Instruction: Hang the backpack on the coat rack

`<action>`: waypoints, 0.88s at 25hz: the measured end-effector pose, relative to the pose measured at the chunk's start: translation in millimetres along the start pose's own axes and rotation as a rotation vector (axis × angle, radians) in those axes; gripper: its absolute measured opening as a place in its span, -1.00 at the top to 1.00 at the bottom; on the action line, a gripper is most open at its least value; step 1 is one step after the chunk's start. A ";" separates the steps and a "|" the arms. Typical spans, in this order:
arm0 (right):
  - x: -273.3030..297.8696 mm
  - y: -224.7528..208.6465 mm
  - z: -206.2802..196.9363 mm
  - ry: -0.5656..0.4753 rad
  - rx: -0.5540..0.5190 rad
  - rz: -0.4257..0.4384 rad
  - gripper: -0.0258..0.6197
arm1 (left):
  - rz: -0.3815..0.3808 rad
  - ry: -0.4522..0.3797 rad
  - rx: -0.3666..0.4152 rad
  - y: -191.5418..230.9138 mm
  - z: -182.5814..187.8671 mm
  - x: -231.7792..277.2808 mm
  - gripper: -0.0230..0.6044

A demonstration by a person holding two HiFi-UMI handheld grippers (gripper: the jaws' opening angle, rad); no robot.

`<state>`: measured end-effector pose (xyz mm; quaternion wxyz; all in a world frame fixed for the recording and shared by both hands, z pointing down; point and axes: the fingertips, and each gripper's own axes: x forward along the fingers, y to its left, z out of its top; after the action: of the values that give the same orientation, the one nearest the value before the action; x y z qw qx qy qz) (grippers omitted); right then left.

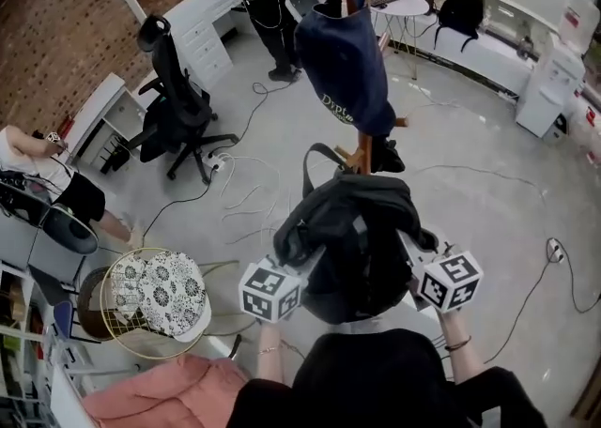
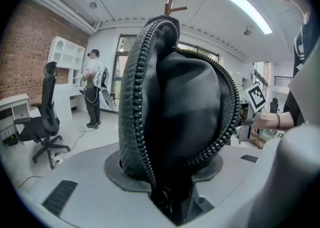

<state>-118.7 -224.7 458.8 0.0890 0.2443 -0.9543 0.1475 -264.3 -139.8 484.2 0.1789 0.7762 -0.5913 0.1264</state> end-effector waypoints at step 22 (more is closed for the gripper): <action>23.5 -35.1 -63.4 -0.009 0.132 -0.301 0.82 | -0.323 0.129 0.067 39.7 -42.5 85.1 0.33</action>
<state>-115.6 -243.9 532.5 0.0895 0.3904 -0.8956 0.1936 -278.9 -205.4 562.5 0.2085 0.8569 -0.4416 0.1651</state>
